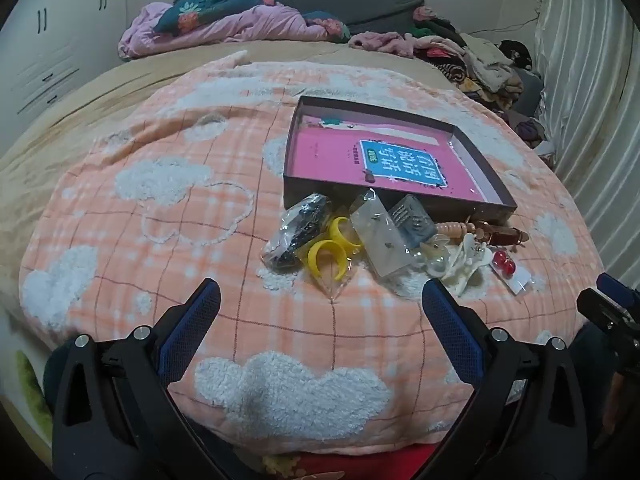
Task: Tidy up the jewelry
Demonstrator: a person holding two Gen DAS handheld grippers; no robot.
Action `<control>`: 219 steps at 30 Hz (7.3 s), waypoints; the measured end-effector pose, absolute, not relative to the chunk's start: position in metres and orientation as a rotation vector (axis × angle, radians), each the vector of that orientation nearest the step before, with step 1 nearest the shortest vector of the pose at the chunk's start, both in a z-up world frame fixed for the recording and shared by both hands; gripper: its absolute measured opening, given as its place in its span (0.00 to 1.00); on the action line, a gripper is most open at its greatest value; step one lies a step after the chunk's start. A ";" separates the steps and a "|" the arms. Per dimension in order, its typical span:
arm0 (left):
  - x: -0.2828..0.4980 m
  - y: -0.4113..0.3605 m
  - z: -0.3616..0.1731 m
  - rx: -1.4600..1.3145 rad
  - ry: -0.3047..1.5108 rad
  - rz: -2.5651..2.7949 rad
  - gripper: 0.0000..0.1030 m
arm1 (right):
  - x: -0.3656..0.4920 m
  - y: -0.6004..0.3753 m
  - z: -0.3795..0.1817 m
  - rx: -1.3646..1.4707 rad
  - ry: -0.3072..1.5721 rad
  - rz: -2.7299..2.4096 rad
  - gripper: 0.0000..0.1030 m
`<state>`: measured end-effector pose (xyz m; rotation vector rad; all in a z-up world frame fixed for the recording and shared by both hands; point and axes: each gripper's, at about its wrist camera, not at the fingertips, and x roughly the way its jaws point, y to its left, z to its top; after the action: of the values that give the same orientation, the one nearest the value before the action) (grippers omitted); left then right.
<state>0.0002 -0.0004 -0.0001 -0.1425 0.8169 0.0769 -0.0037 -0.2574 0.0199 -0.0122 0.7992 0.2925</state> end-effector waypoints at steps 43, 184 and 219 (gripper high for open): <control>-0.011 -0.006 0.022 -0.139 0.757 0.049 0.92 | -0.013 -0.259 0.036 0.016 0.780 0.304 0.96; 0.167 0.007 0.023 -0.265 0.738 -0.059 0.11 | 0.204 -0.249 0.038 0.057 0.708 0.378 0.45; 0.183 -0.006 0.001 -0.205 0.865 0.012 0.43 | 0.222 -0.244 -0.013 0.017 0.816 0.394 0.66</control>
<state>0.1827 -0.0056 0.0006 -0.2048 0.8649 0.0117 0.2218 -0.2436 -0.0133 0.0172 0.8158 0.3944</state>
